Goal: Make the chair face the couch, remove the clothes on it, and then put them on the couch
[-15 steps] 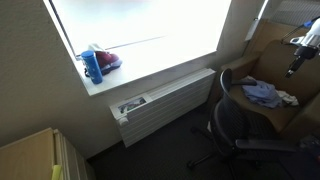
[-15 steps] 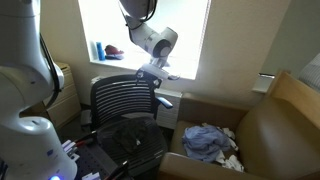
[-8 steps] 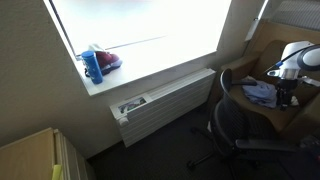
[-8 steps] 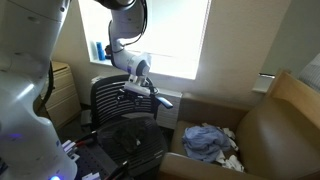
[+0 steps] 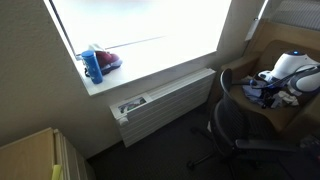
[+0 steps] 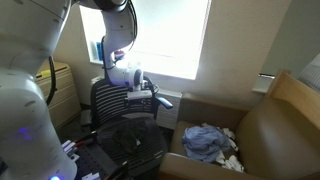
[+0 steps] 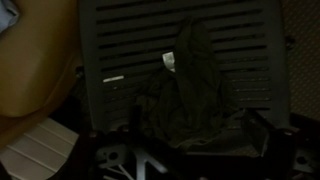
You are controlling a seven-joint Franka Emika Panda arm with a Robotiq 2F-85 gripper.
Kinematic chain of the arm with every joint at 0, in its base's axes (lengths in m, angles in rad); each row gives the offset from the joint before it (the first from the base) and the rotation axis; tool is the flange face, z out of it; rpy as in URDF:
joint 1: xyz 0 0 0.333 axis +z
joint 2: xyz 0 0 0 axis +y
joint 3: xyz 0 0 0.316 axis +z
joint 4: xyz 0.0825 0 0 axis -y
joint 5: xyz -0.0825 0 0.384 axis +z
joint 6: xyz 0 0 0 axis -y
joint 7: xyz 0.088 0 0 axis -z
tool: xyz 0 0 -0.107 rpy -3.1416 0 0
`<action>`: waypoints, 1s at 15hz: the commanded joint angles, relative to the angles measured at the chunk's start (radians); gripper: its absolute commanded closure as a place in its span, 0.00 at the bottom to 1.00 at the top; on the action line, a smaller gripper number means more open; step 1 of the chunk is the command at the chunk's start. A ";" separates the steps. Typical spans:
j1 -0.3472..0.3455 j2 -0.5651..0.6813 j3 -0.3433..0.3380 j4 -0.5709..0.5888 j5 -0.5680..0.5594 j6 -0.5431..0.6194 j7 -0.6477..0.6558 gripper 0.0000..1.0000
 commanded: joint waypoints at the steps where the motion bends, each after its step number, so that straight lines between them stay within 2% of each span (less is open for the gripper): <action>1: 0.034 0.003 -0.031 -0.001 0.030 0.021 -0.014 0.00; 3: 0.036 0.005 -0.029 0.000 0.034 0.018 -0.016 0.00; 5: -0.039 0.070 0.056 0.036 0.108 -0.056 -0.121 0.00; 7: 0.023 0.140 0.027 0.074 0.106 -0.096 -0.118 0.00; 8: 0.034 0.174 0.034 0.085 0.102 -0.102 -0.130 0.00; 10: 0.107 0.235 -0.009 0.115 0.049 -0.078 -0.093 0.00; 12: 0.189 0.290 -0.066 0.161 -0.006 -0.038 -0.043 0.00; 15: 0.355 0.358 -0.212 0.240 -0.120 0.050 0.078 0.00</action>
